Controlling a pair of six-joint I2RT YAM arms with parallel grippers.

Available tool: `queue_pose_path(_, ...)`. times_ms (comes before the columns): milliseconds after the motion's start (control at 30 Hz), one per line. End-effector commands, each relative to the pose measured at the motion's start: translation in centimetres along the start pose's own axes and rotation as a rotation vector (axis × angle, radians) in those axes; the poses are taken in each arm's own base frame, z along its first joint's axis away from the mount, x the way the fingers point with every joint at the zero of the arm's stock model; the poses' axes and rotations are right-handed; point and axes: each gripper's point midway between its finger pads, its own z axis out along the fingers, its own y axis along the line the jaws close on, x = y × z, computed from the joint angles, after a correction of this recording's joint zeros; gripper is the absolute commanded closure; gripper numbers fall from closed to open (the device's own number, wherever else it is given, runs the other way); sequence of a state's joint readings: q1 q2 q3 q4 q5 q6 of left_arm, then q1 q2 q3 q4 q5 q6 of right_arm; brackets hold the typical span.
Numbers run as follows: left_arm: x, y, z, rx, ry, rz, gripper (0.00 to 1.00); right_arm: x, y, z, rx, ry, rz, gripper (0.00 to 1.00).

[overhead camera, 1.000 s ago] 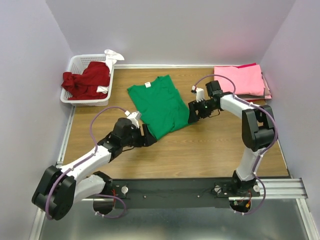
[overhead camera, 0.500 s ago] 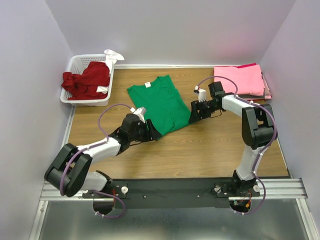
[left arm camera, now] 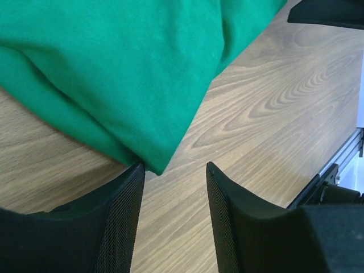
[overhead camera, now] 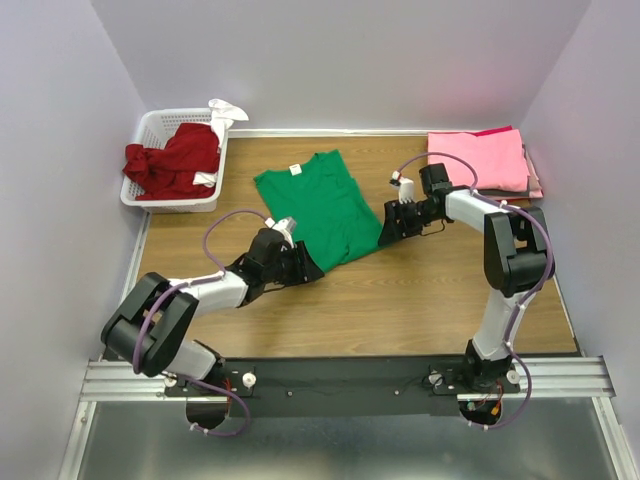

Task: Fold and stack the t-shirts
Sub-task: Fold the tshirt

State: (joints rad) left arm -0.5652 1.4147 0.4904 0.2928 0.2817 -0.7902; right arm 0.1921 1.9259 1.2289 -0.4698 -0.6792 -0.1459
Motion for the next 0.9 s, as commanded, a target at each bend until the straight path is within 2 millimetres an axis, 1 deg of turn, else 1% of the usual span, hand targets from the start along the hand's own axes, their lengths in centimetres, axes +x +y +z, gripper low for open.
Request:
queue_pose_path(0, -0.8, 0.0, 1.0, -0.002, -0.024, 0.018, 0.48, 0.7, -0.1, 0.5, -0.028, 0.008, 0.027, 0.33)
queue_pose_path(100, -0.5, 0.4, 1.6, -0.01, -0.006, 0.023, 0.54, 0.7, -0.1, 0.6, -0.031, 0.01, 0.029, 0.35)
queue_pose_path(133, -0.5, 0.4, 1.7, -0.01, -0.005, 0.027, 0.59, 0.7, -0.1, 0.6, -0.03, 0.01, 0.032, 0.37)
queue_pose_path(167, -0.4, 0.5, 1.7, -0.012, -0.004, 0.026, 0.62, 0.8, -0.2, 0.6, -0.028, 0.011, 0.037, 0.42)
queue_pose_path(200, -0.6, 0.5, 1.7, -0.011, -0.008, 0.03, 0.71, 0.8, -0.2, 0.7, -0.029, 0.013, 0.041, 0.45)
queue_pose_path(233, -0.5, 0.5, 1.7, -0.011, -0.007, 0.033, 0.76, 0.8, -0.2, 0.7, -0.031, 0.014, 0.04, 0.48)
queue_pose_path(267, -0.5, 0.4, 1.7, -0.007, -0.008, 0.038, 0.82, 0.9, -0.2, 0.7, -0.03, 0.014, 0.043, 0.55)
queue_pose_path(300, -0.4, 0.6, 1.6, -0.011, -0.007, 0.04, 0.94, 0.9, -0.4, 0.8, -0.028, 0.015, 0.045, 0.59)
queue_pose_path(333, -0.4, 0.5, 1.5, -0.009, -0.007, 0.044, 1.0, 0.8, -0.5, 0.7, -0.027, 0.013, 0.051, 0.66)
queue_pose_path(433, -0.1, 0.7, 1.2, -0.017, 0.0, 0.047, 1.0, 0.8, -0.8, 0.6, -0.015, 0.01, 0.054, 0.79)
queue_pose_path(467, 0.0, 0.8, 1.0, -0.02, 0.004, 0.053, 1.0, 0.7, -1.1, 0.3, -0.007, 0.005, 0.058, 0.87)
queue_pose_path(500, 0.3, 0.9, 0.6, -0.025, 0.009, 0.051, 1.0, 0.7, -1.5, 0.1, 0.005, 0.003, 0.061, 0.91)
queue_pose_path(533, 0.4, 0.8, 0.4, -0.021, 0.011, 0.056, 1.0, 0.7, -1.9, -0.3, 0.017, -0.006, 0.065, 0.97)
queue_pose_path(567, 0.6, 0.9, 0.1, -0.025, 0.013, 0.058, 1.0, 0.8, -2.1, -0.4, 0.025, -0.006, 0.069, 0.99)
queue_pose_path(633, 1.0, 0.9, -0.9, -0.023, 0.016, 0.062, 1.0, 1.2, -2.6, -1.0, 0.029, -0.014, 0.084, 1.0)
queue_pose_path(733, 1.6, 0.9, -2.0, -0.021, 0.028, 0.067, 1.0, 1.3, -2.4, -1.6, 0.025, -0.023, 0.081, 1.0)
queue_pose_path(767, 1.8, 0.7, -2.4, -0.011, 0.032, 0.07, 1.0, 1.8, -2.4, -1.7, 0.028, -0.015, 0.083, 0.99)
queue_pose_path(867, 3.1, 0.9, -2.9, 0.002, 0.074, 0.064, 1.0, 2.2, -2.1, -2.3, 0.045, -0.008, 0.055, 0.99)
